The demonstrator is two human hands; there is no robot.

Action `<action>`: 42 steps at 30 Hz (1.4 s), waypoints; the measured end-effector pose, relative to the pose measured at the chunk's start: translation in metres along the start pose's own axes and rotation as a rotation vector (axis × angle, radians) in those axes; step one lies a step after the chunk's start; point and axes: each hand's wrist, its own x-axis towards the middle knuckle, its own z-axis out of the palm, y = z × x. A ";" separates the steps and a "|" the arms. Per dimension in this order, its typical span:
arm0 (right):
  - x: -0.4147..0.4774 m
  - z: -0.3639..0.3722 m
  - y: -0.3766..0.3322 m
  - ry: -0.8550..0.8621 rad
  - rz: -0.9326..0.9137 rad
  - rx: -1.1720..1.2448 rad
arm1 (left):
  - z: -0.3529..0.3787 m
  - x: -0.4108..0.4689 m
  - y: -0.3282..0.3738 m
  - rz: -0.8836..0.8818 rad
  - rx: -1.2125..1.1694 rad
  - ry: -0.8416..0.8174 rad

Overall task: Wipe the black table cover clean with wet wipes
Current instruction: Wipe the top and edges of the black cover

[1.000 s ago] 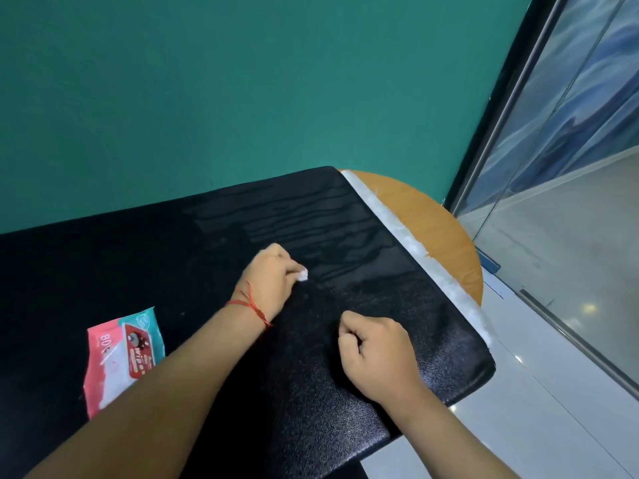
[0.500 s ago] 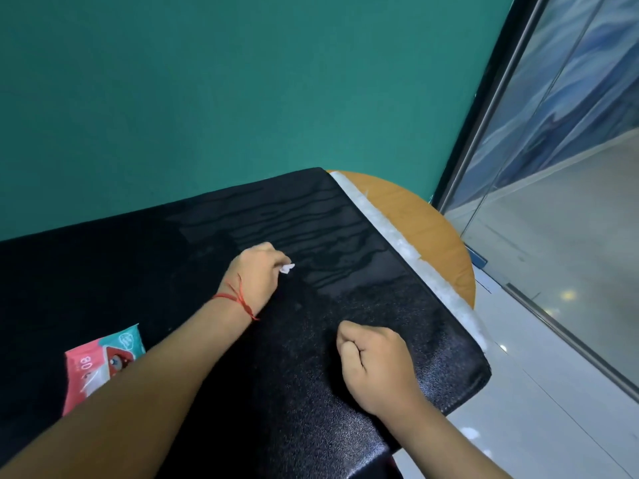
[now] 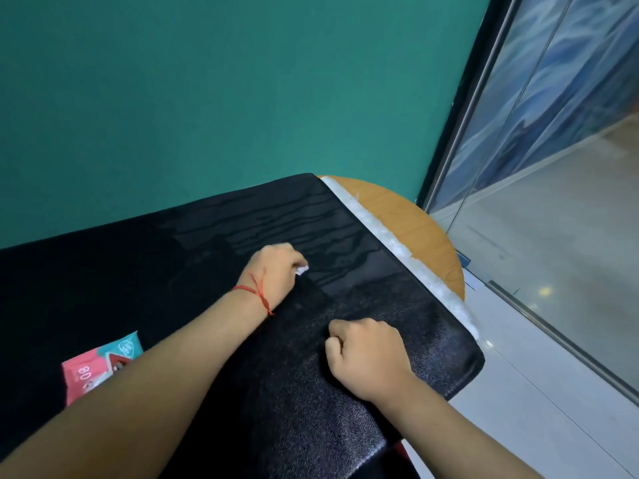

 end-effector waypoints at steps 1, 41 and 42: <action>0.002 -0.003 -0.002 -0.010 0.015 -0.017 | 0.002 -0.013 0.010 0.079 -0.026 -0.021; 0.033 -0.012 0.098 0.090 0.183 -0.120 | 0.013 0.027 0.014 -0.059 0.046 0.062; 0.032 -0.011 0.098 0.092 0.184 -0.119 | 0.014 0.036 0.025 -0.097 0.048 0.037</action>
